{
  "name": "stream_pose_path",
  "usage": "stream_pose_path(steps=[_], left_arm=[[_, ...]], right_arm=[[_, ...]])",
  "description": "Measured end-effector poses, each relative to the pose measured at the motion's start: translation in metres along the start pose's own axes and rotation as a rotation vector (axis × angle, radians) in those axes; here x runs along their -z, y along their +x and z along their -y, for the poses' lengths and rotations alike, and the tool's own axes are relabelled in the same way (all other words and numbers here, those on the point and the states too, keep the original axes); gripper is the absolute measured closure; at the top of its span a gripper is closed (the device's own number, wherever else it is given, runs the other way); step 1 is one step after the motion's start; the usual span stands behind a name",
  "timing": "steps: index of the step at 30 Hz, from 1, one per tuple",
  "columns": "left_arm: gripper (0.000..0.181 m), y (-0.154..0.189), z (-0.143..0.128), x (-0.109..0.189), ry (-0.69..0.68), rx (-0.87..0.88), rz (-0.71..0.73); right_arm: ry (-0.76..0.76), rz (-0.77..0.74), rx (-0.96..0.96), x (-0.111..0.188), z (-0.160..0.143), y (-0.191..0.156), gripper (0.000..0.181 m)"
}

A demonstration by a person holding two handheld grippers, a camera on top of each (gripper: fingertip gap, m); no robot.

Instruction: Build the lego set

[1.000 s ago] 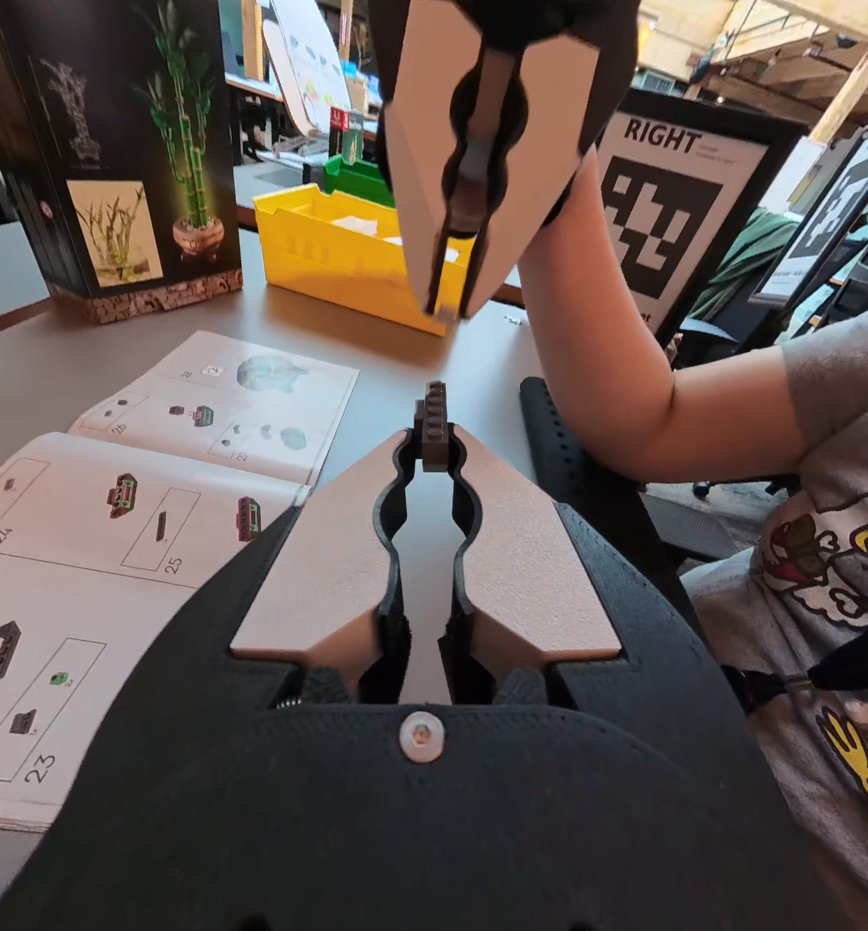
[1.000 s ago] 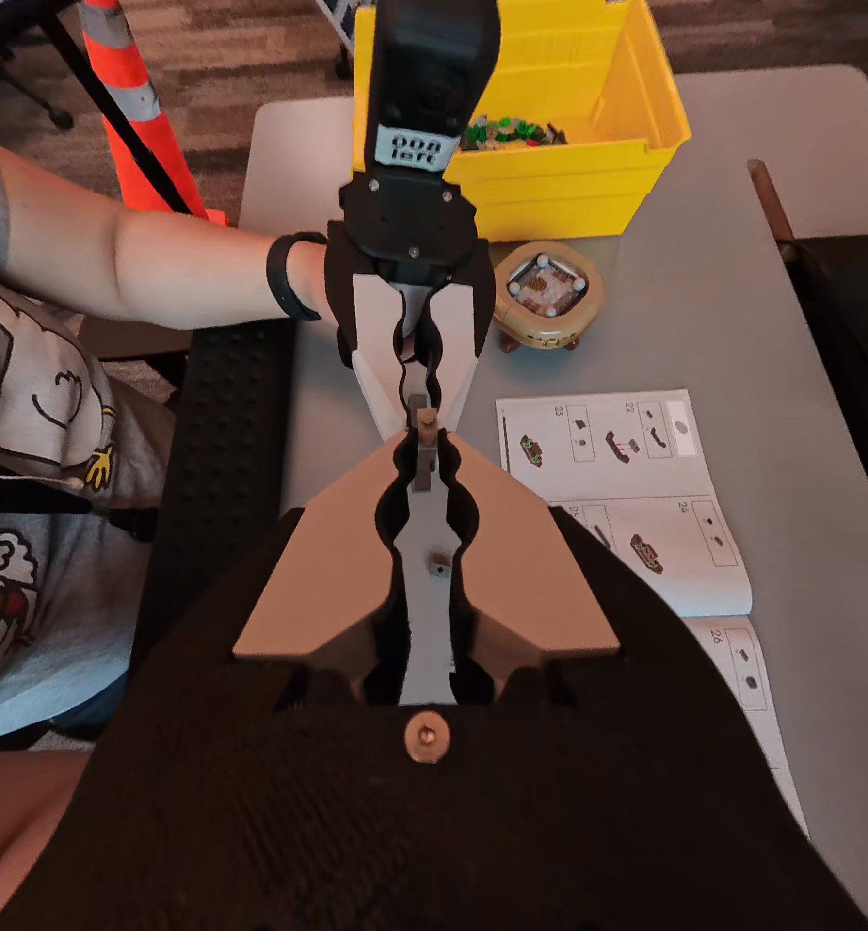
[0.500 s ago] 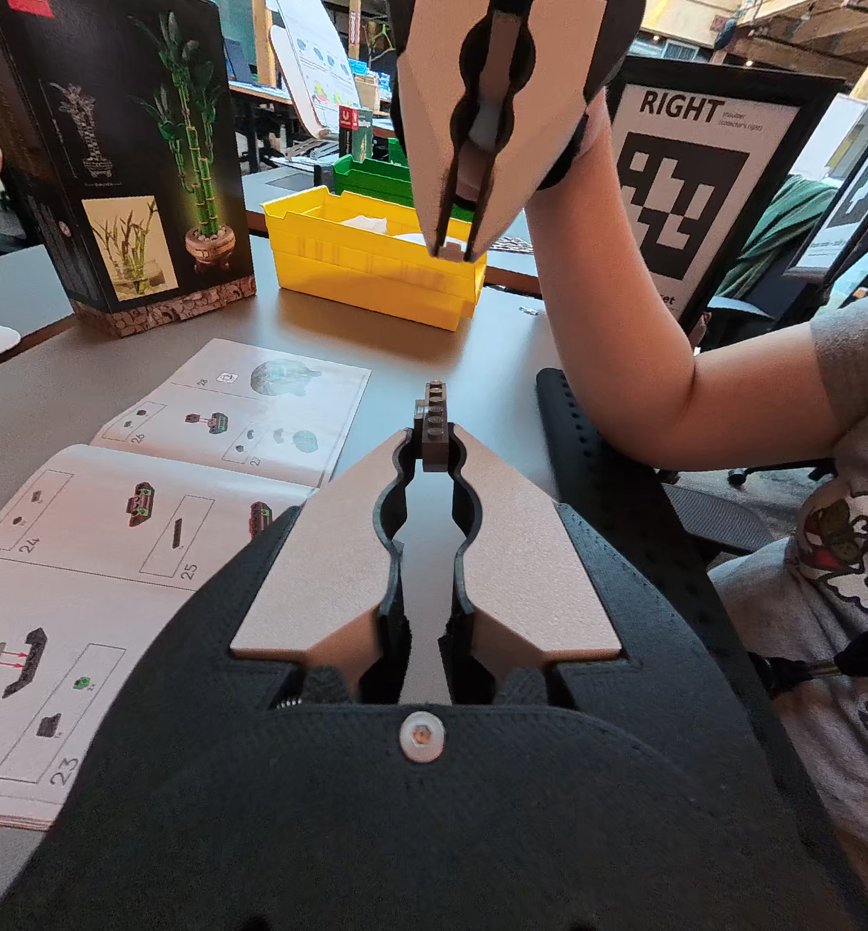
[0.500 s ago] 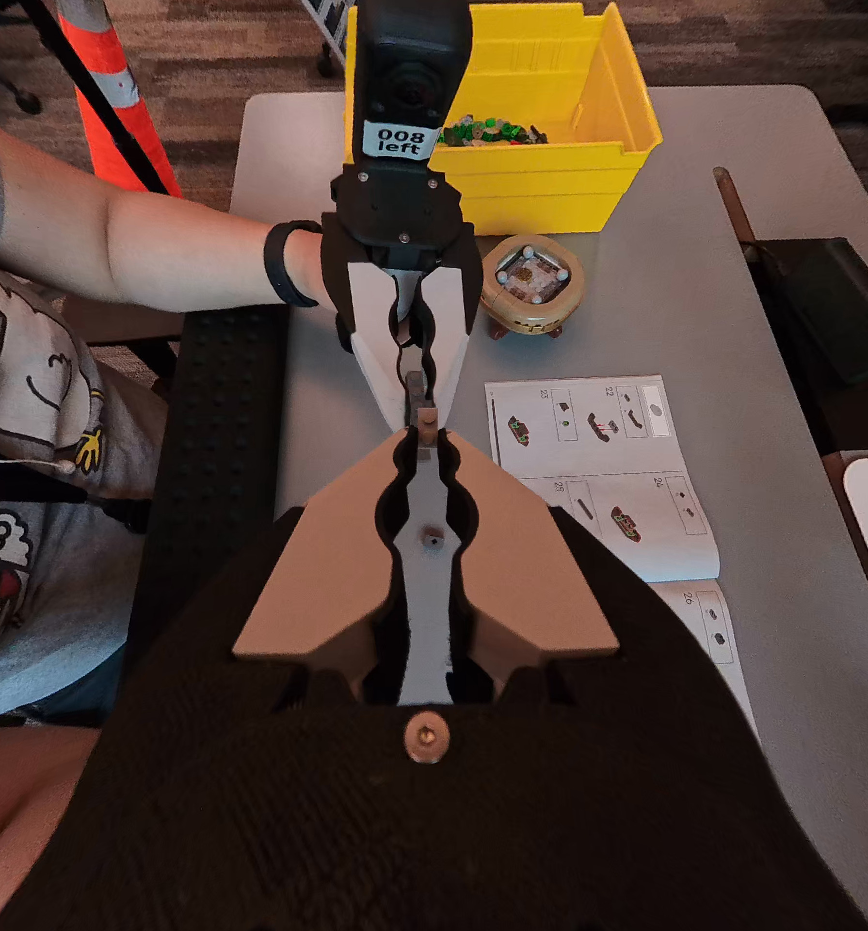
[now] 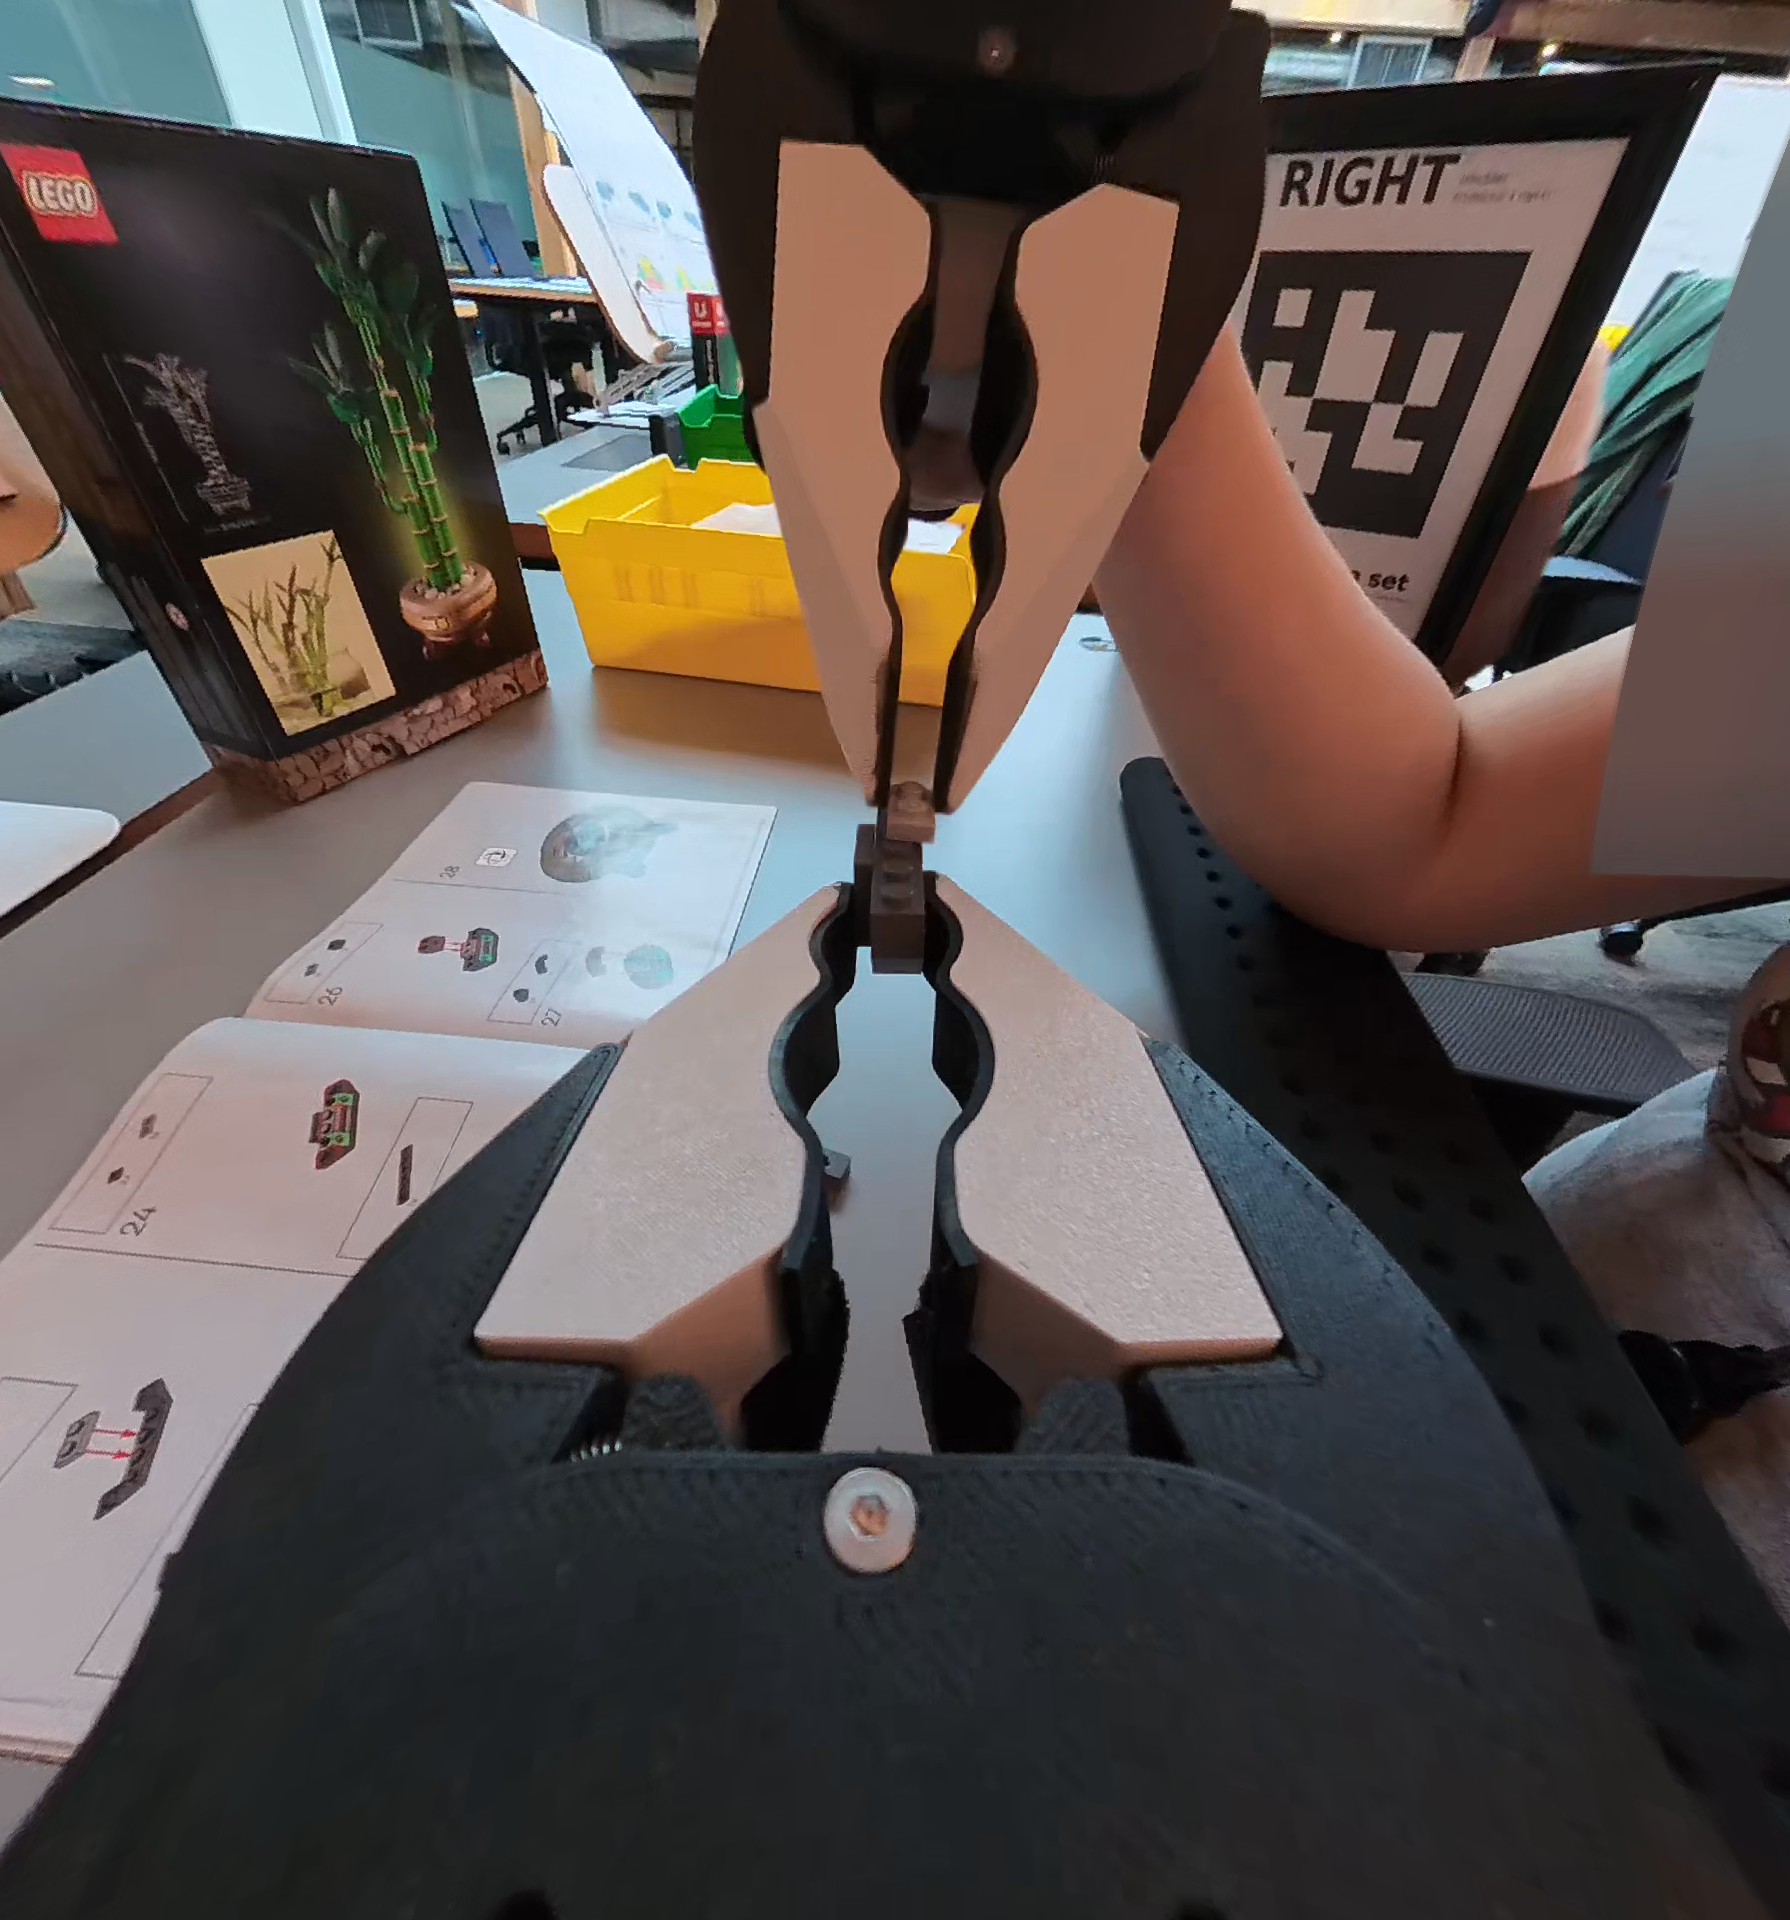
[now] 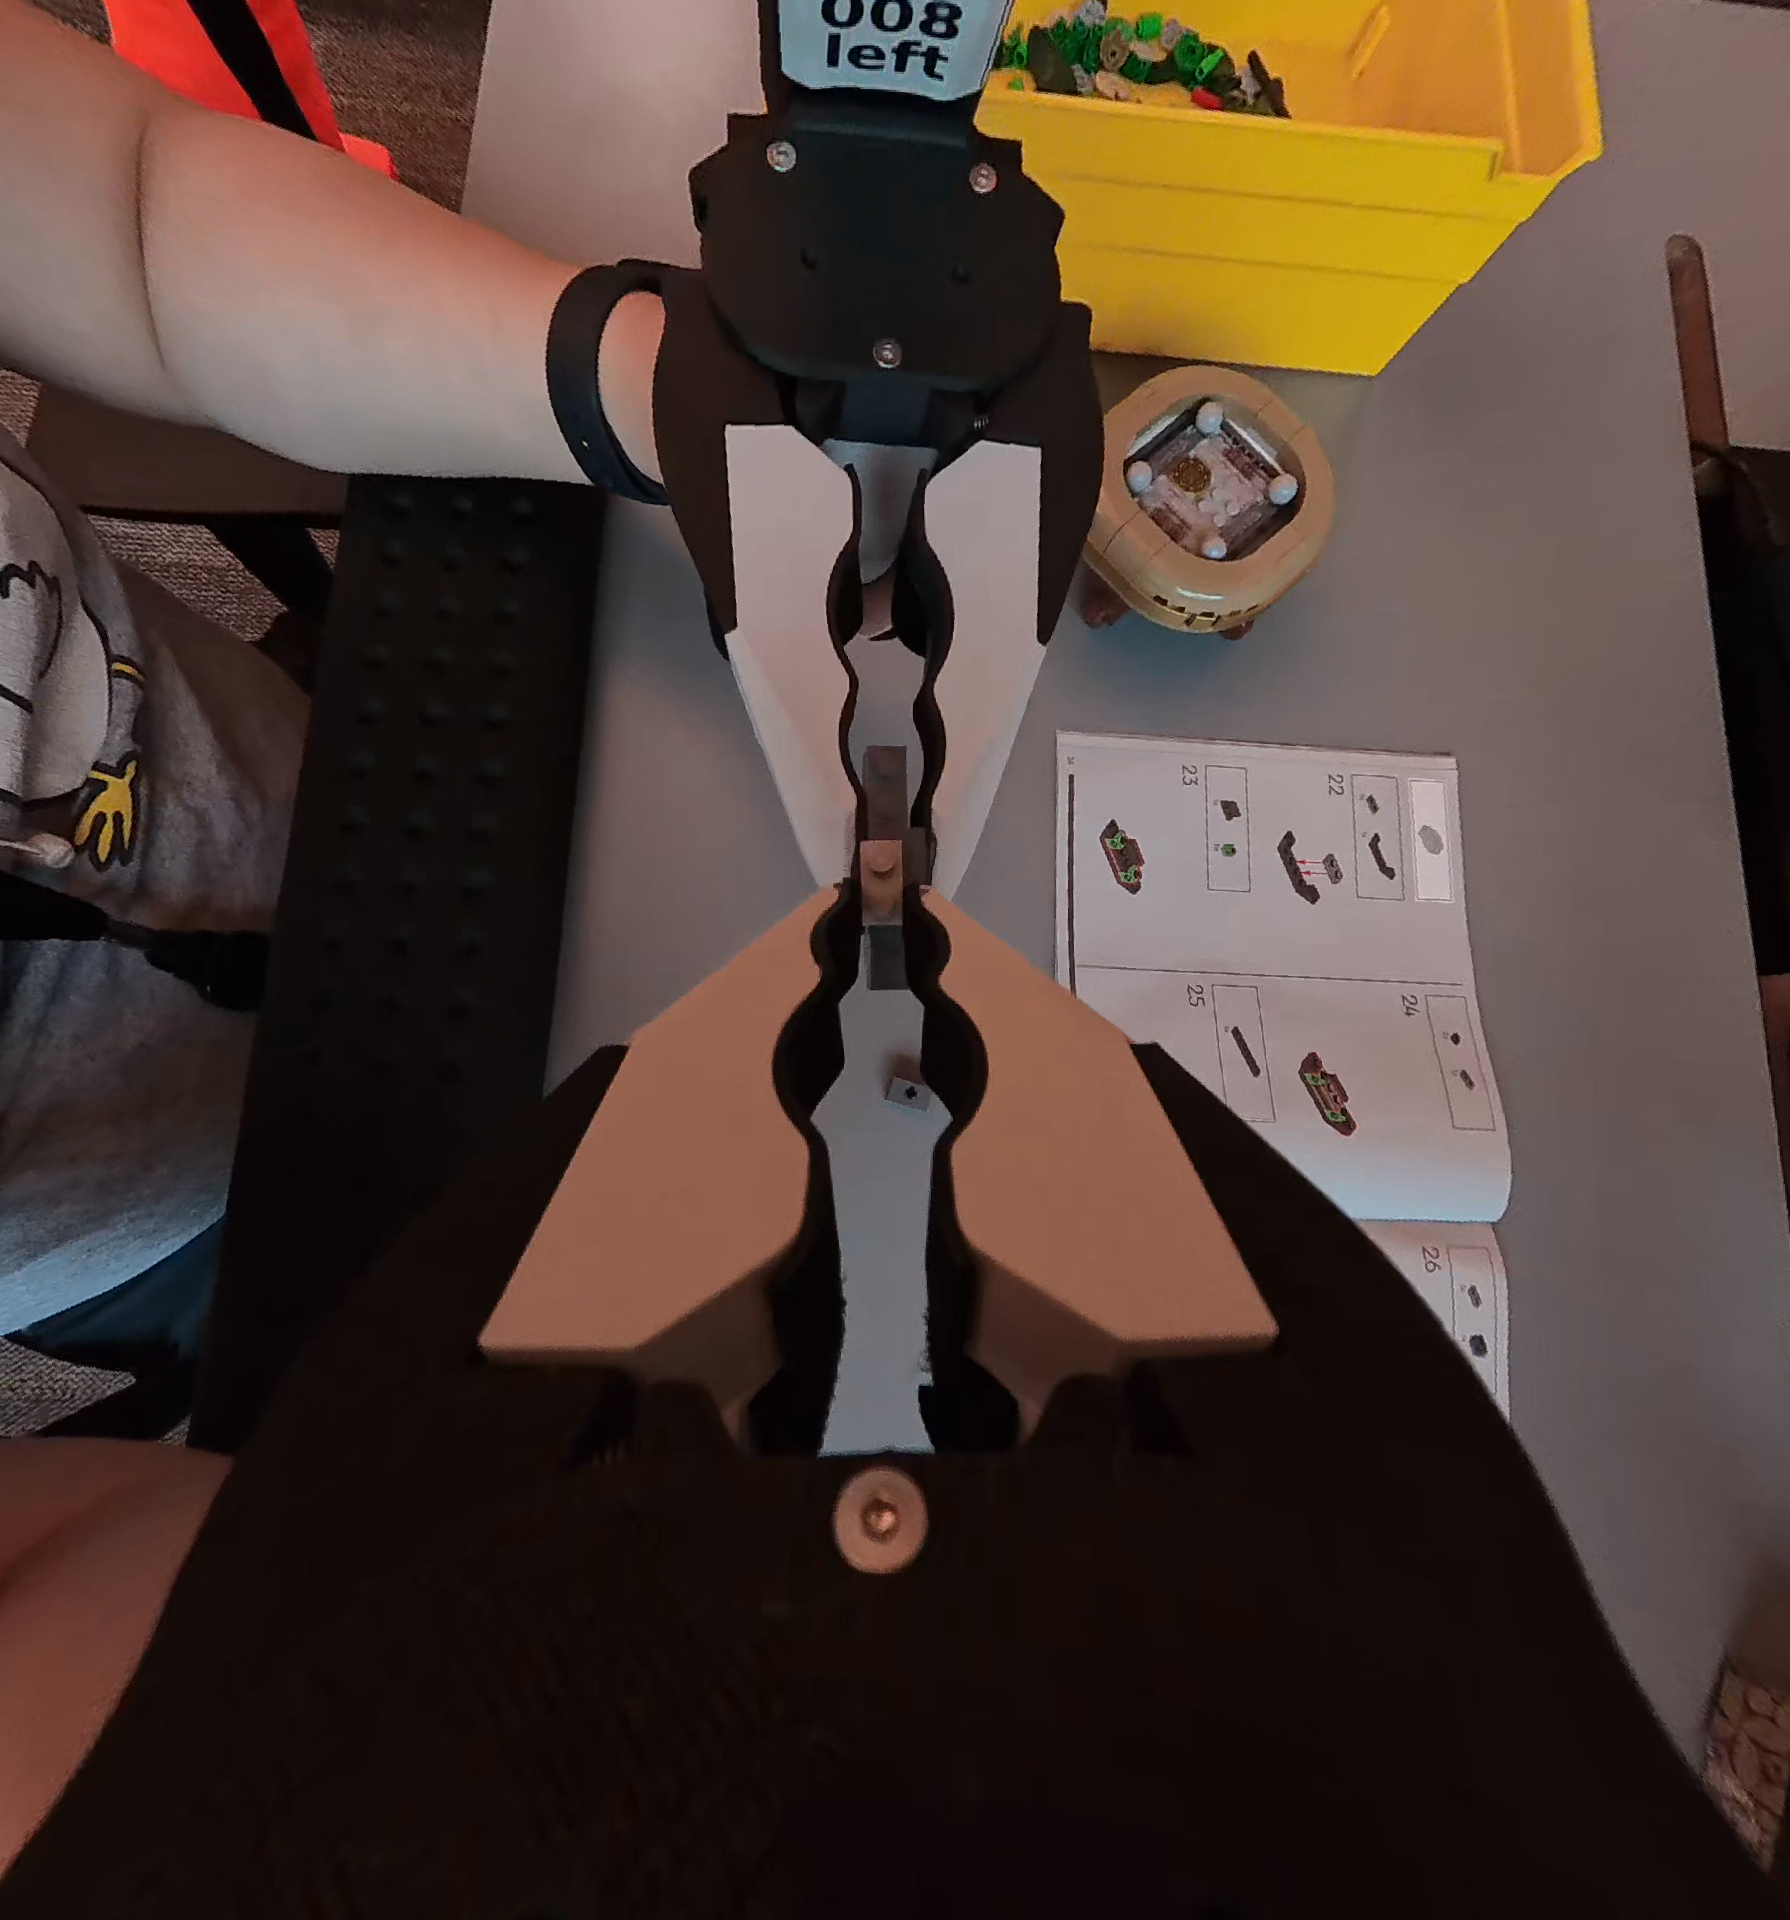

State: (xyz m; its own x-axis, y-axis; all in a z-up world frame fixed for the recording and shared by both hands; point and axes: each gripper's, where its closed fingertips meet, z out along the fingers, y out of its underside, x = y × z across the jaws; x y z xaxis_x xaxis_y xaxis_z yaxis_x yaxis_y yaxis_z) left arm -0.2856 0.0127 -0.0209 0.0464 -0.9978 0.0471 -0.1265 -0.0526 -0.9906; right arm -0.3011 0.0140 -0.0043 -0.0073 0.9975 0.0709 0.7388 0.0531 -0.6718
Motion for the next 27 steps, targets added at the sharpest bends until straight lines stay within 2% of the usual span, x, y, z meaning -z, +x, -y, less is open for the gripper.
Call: stream_pose_path(steps=[27], left_arm=[[0.172, 0.0028, 0.0056, 0.0023, 0.018, -0.055, 0.020]], right_arm=[[0.045, -0.002, 0.042, -0.0005, 0.0065, -0.0017, 0.172]])
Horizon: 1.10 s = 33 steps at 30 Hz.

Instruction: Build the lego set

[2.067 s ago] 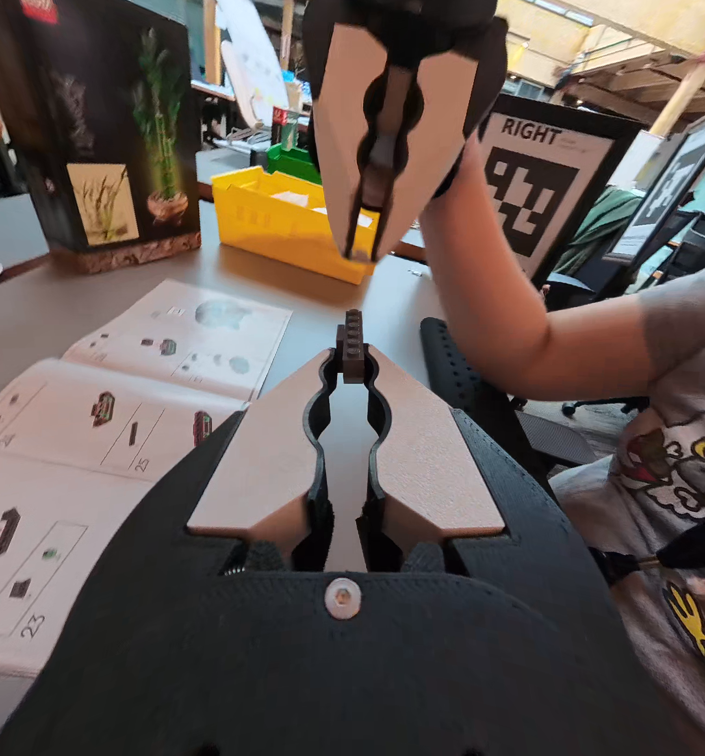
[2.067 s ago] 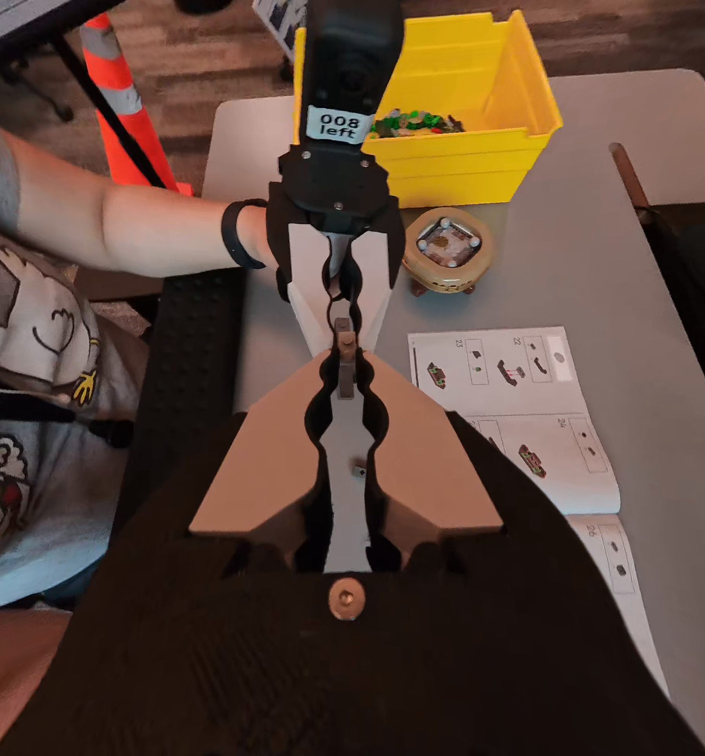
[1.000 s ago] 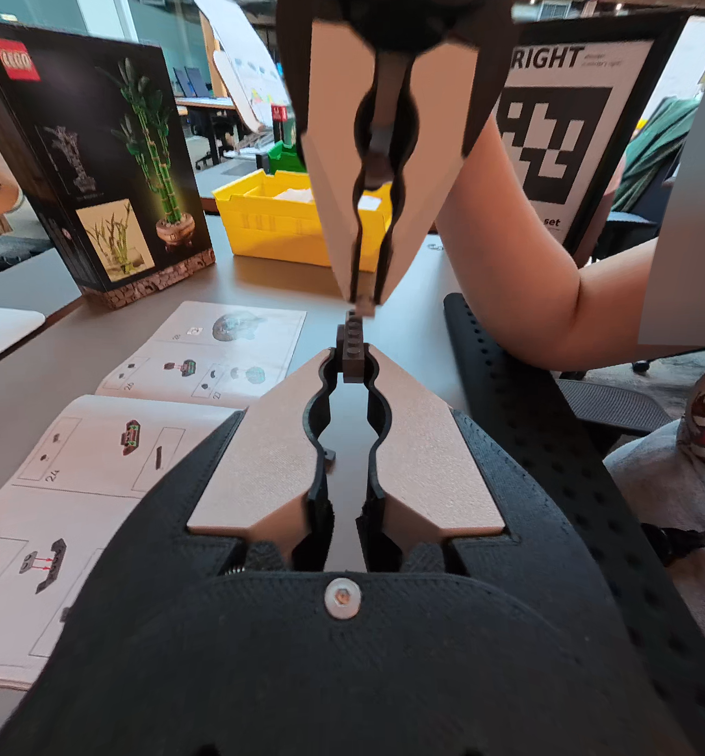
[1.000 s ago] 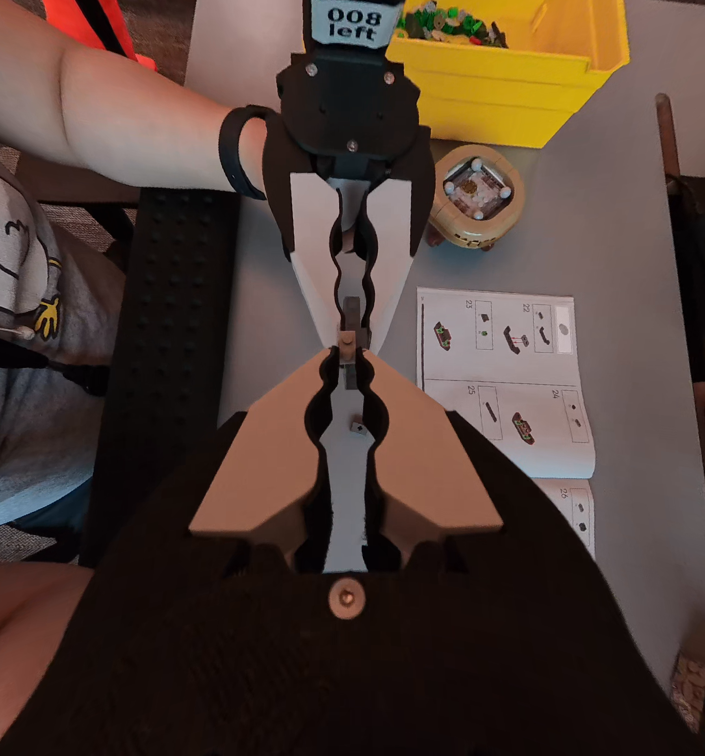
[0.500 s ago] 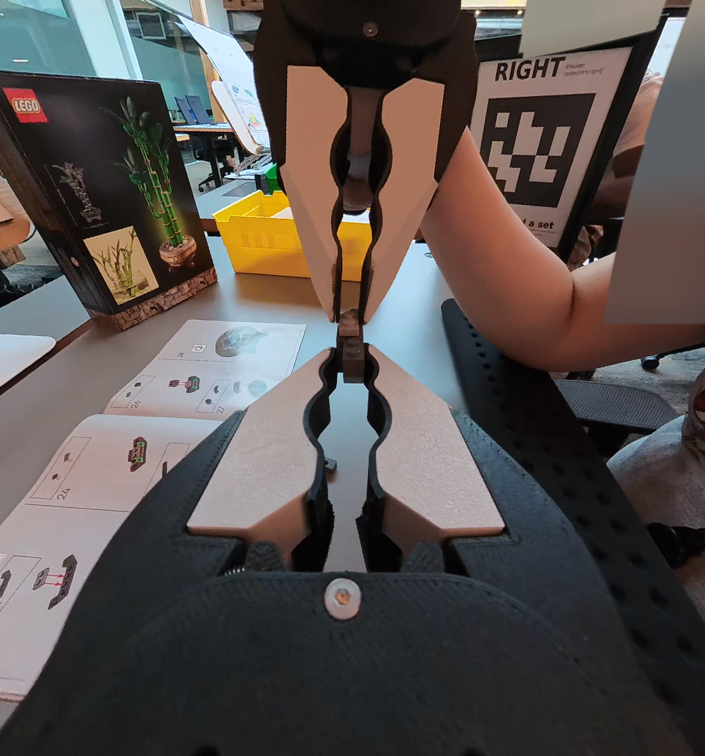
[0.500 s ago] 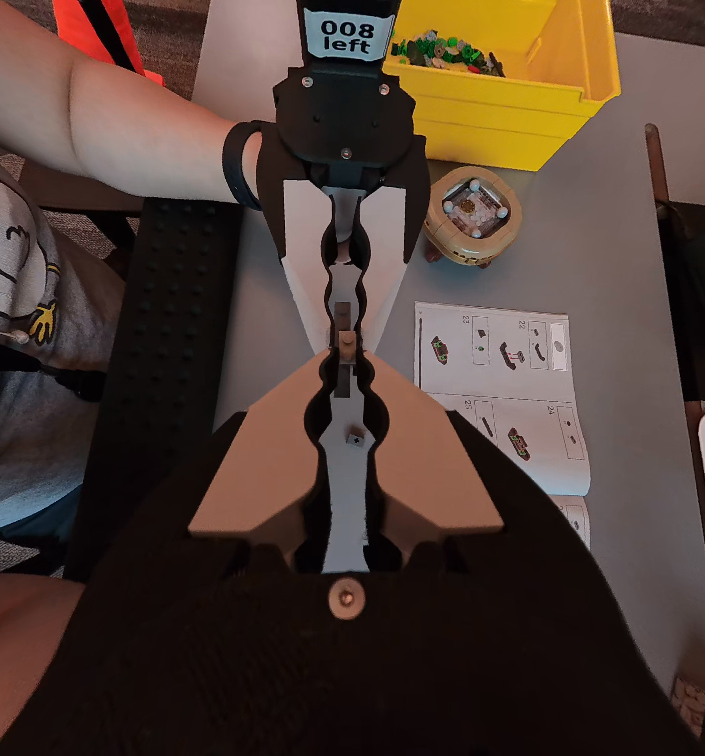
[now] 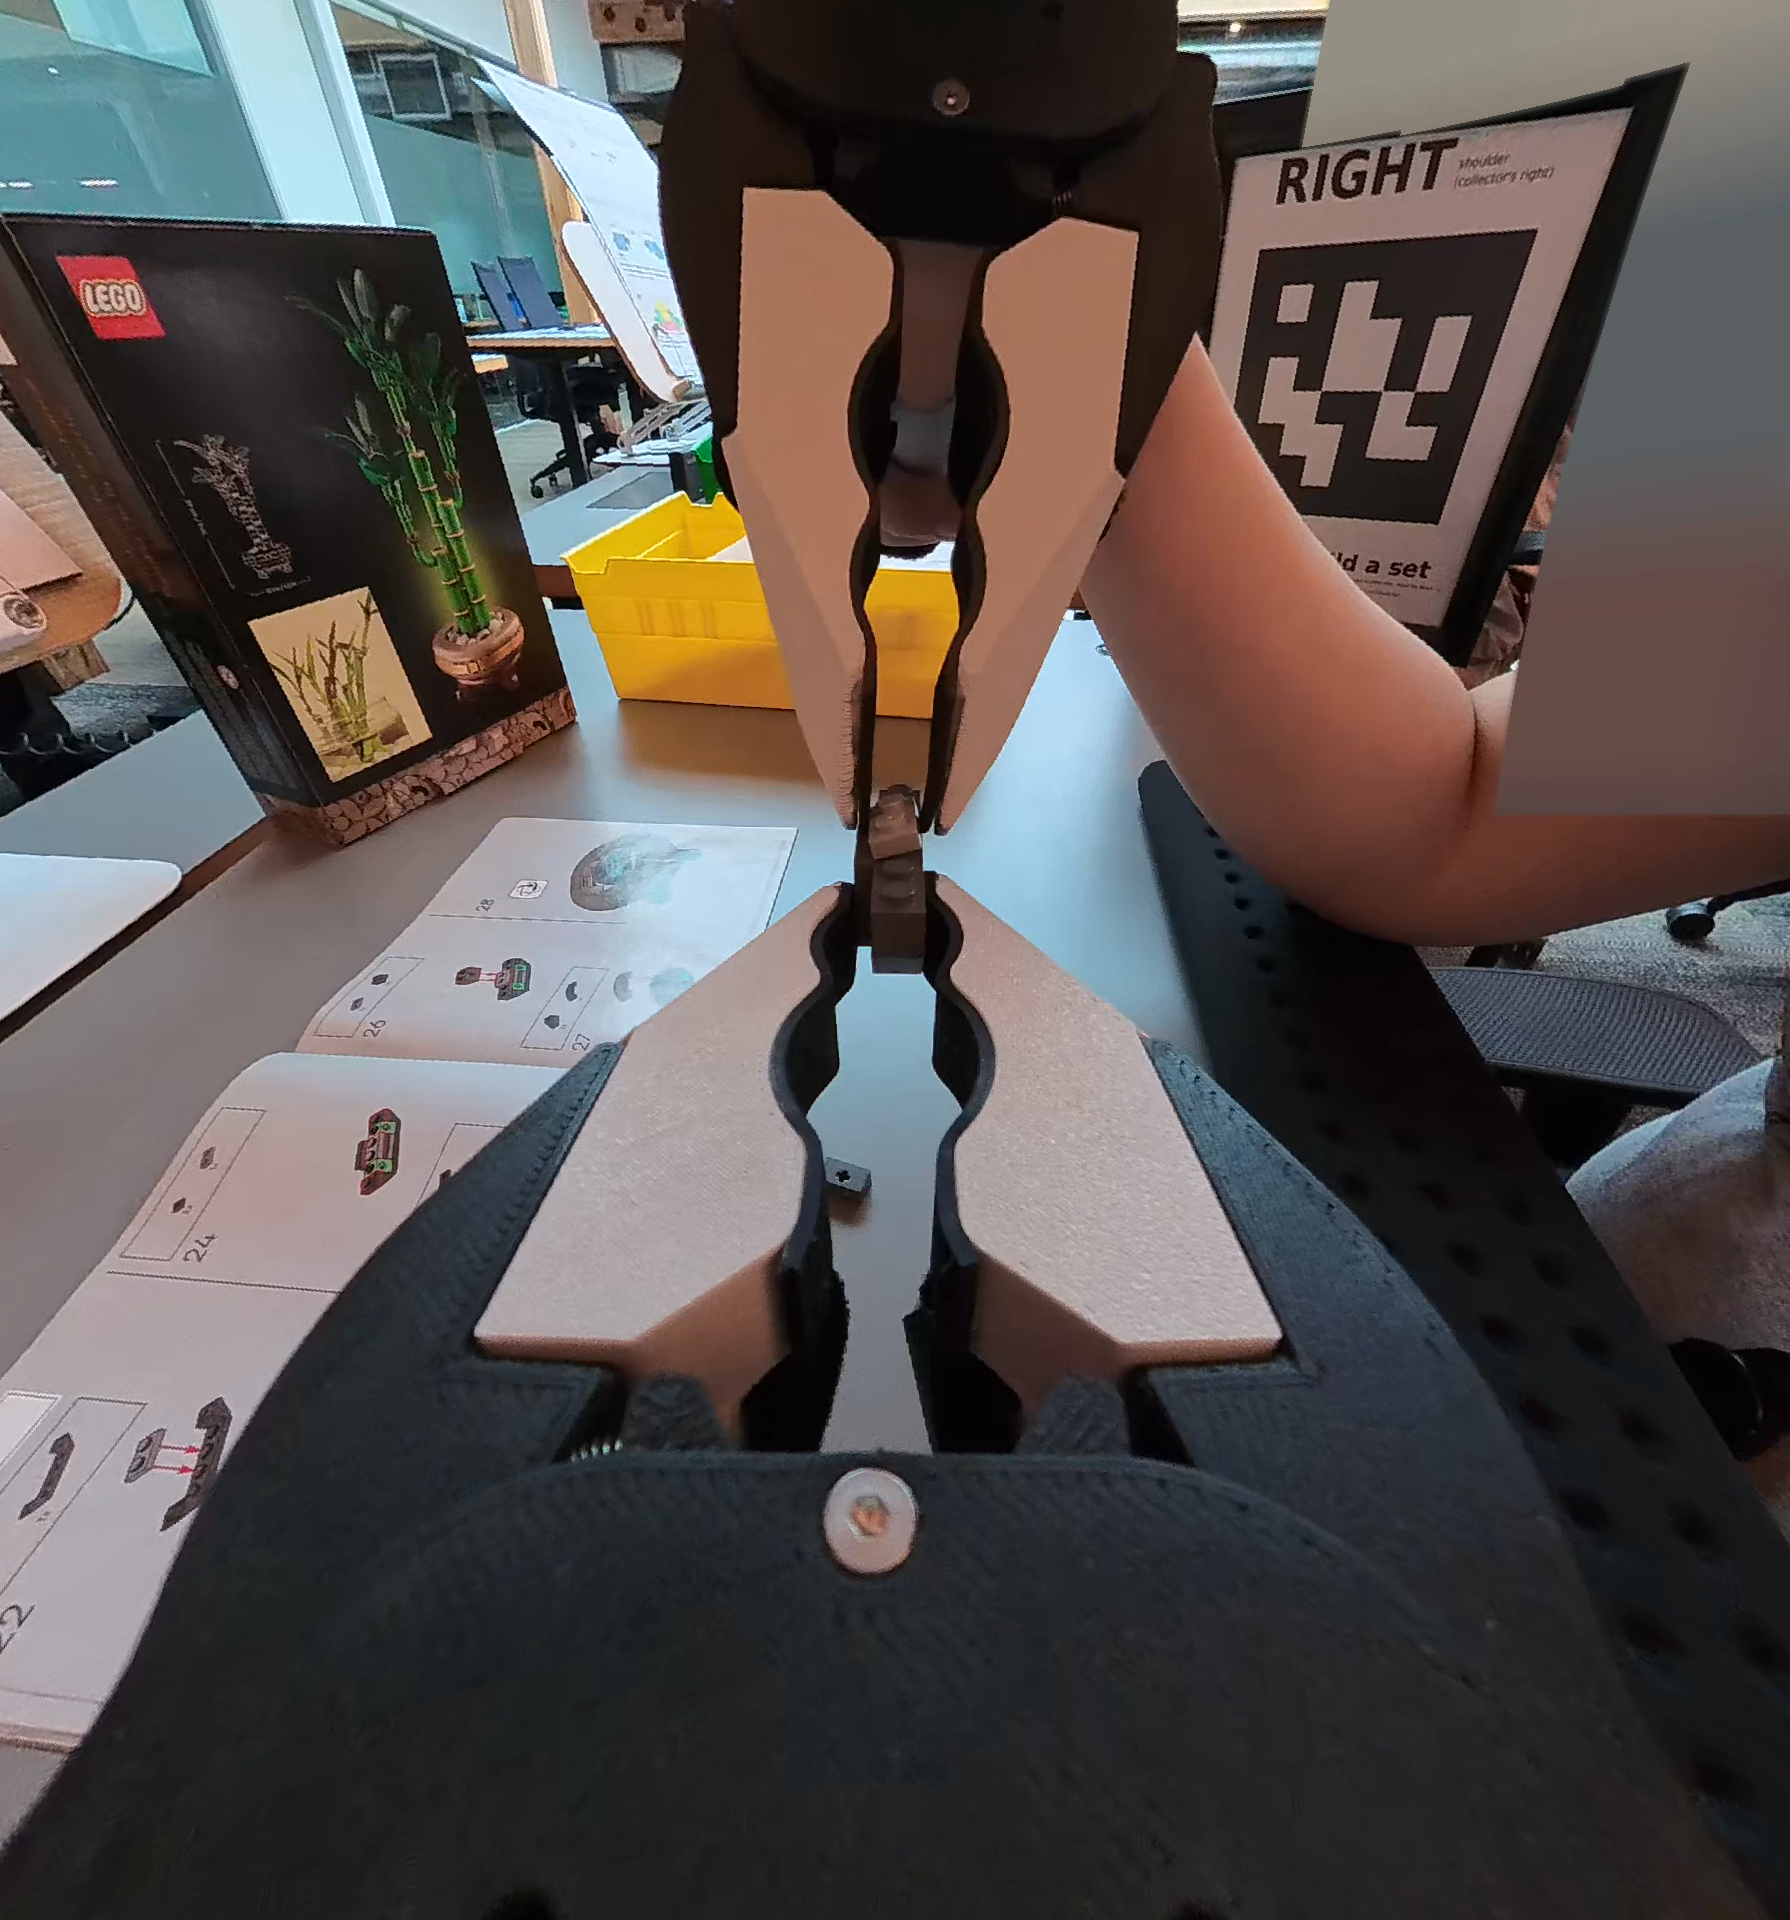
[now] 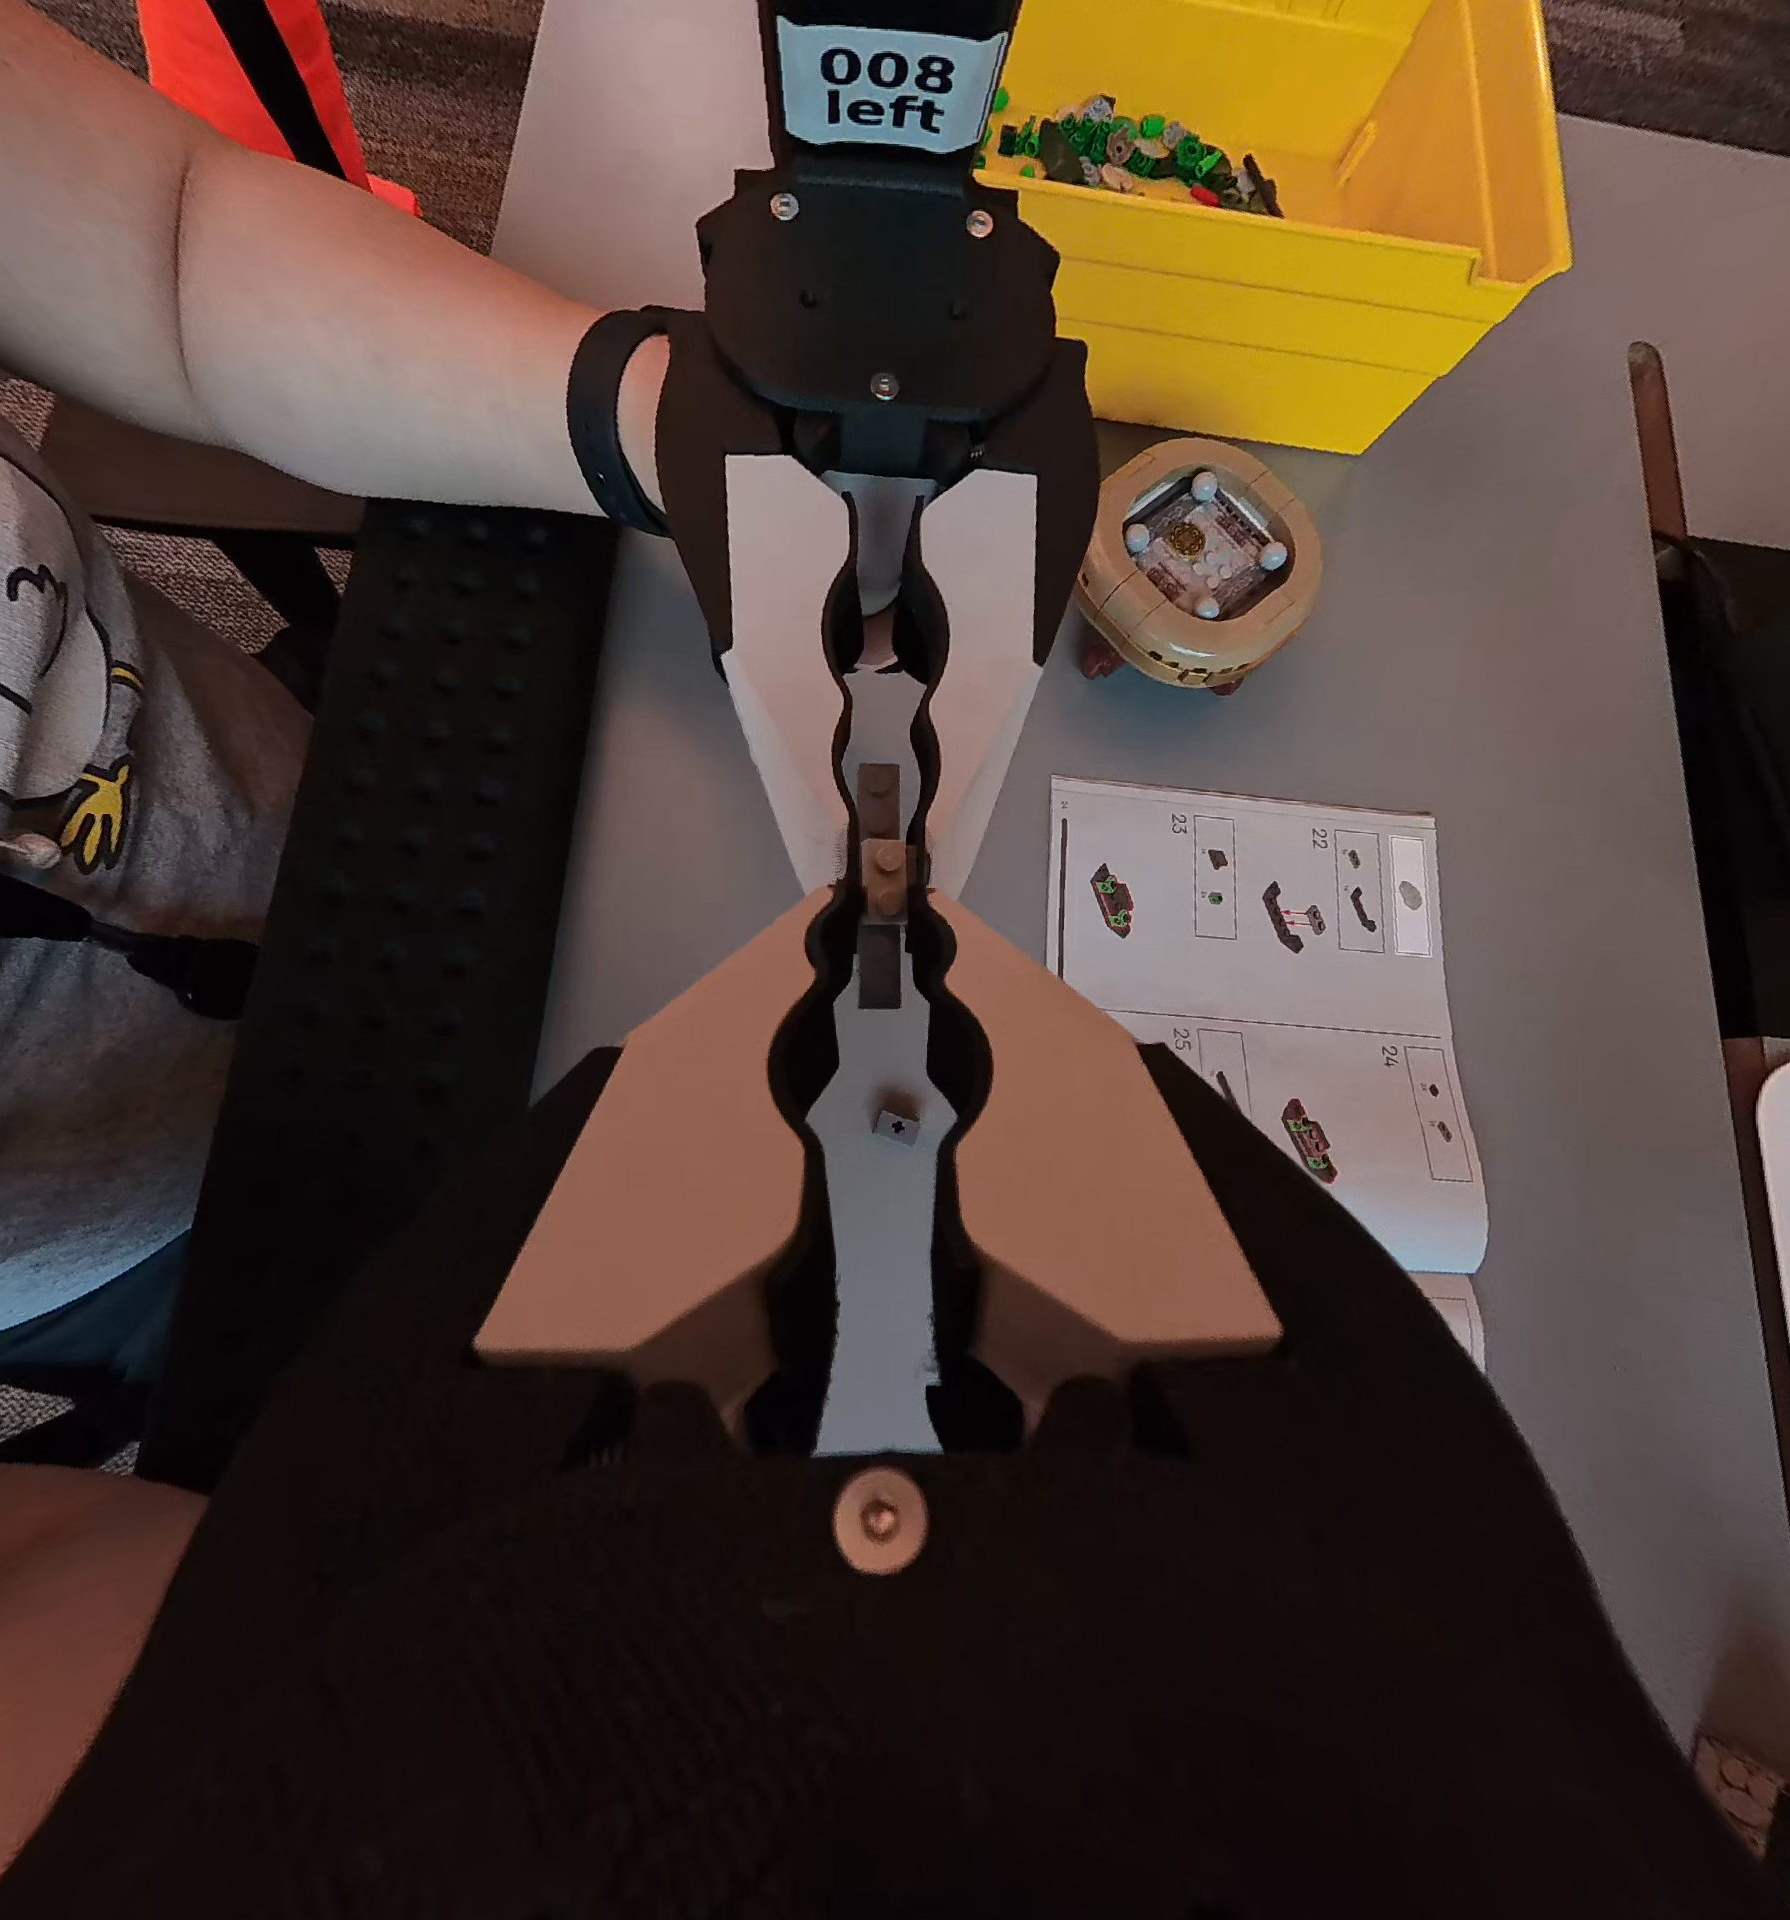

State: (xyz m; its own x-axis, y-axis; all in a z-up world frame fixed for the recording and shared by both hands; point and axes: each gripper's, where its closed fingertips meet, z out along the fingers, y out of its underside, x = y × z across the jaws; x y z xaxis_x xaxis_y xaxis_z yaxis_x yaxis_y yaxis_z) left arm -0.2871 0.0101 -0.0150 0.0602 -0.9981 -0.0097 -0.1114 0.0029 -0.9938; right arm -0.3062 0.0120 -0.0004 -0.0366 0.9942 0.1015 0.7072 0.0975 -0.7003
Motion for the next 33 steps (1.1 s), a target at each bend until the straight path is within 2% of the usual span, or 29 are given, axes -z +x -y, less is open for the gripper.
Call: stream_pose_path(steps=[12, 20, 23, 26, 30, 33], left_arm=[[0.172, -0.001, 0.004, 0.003, 0.016, 0.006, 0.007], [0.172, -0.008, 0.006, 0.007, 0.024, 0.037, 0.035], [0.172, -0.012, 0.009, 0.011, 0.029, 0.056, 0.049], [0.172, -0.016, 0.019, 0.017, 0.051, 0.078, 0.061], [0.172, -0.011, 0.047, 0.025, 0.087, 0.175, 0.015], [0.172, -0.002, 0.072, 0.032, 0.094, 0.221, -0.016]], right_arm=[[0.026, -0.008, 0.014, 0.001, 0.004, 0.001, 0.167], [0.122, -0.049, 0.039, 0.013, 0.011, 0.010, 0.140], [0.233, -0.121, 0.108, 0.025, 0.025, 0.017, 0.120], [0.320, -0.223, 0.216, 0.037, 0.044, 0.020, 0.108], [0.318, -0.422, 0.435, 0.047, 0.067, 0.013, 0.111], [0.329, -0.507, 0.570, 0.056, 0.086, -0.004, 0.109]])
